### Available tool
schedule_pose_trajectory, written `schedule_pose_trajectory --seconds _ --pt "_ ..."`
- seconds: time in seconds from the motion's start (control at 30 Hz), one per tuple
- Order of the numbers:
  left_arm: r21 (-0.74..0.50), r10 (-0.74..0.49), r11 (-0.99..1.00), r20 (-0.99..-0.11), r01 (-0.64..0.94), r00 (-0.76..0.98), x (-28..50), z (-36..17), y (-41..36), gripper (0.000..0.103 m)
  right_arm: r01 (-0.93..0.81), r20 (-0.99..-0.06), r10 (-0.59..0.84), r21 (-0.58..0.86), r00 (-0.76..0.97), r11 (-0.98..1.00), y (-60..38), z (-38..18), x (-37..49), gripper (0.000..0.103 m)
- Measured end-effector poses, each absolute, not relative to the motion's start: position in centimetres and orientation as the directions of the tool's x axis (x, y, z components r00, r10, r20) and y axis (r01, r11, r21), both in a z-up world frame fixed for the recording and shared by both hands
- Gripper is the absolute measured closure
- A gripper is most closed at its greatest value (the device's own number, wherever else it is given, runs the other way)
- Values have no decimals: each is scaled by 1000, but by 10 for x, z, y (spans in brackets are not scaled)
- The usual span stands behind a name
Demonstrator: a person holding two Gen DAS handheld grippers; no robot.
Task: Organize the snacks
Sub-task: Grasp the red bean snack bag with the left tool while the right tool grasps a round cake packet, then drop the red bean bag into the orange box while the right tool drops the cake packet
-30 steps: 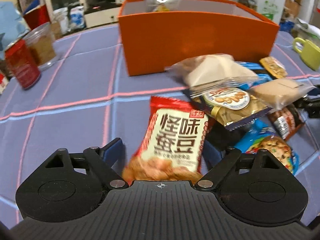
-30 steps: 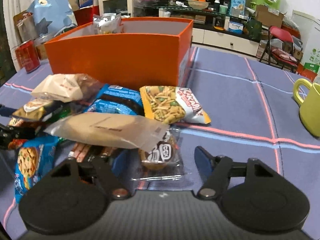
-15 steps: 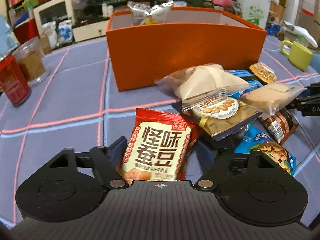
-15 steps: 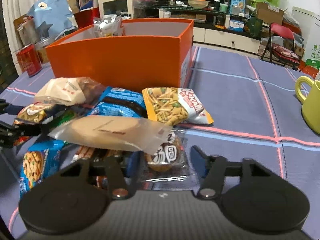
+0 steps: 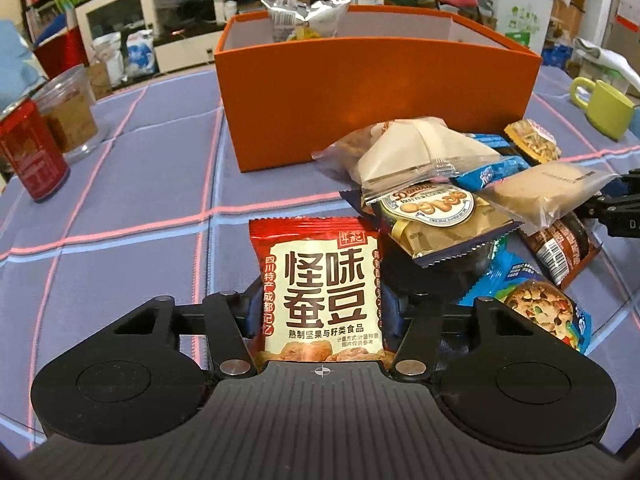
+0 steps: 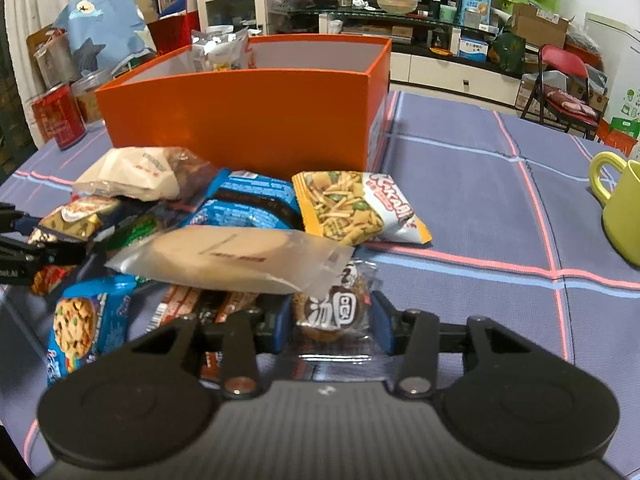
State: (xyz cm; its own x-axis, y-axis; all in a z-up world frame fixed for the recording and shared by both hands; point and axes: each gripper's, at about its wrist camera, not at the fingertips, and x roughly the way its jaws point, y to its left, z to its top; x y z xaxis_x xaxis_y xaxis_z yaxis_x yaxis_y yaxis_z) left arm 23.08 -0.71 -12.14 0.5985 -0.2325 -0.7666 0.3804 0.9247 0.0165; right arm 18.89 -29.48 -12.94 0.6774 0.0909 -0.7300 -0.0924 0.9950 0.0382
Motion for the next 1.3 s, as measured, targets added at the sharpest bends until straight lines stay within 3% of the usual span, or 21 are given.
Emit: schedule_pose_trajectory --seconds 0.13,0.3,0.77,1.07,1.3 --pt "10 -227 931 -766 366 601 231 -121 -7 74 -91 -722 95 45 685 995 -295 -131 188 50" --pt "-11 -222 941 -775 338 592 230 -116 -4 82 -111 -740 92 23 667 994 -291 -126 187 62" --pt "-20 -232 948 -729 319 644 205 -85 18 83 -68 -748 -12 -77 664 995 -297 -113 154 64" --pt "-53 -251 954 -678 295 691 193 -52 21 83 -19 -681 -19 -48 732 999 -299 -76 128 64" --pt "-86 -271 956 -623 280 733 249 -13 2 83 -74 -607 72 22 792 997 -287 -39 176 64"
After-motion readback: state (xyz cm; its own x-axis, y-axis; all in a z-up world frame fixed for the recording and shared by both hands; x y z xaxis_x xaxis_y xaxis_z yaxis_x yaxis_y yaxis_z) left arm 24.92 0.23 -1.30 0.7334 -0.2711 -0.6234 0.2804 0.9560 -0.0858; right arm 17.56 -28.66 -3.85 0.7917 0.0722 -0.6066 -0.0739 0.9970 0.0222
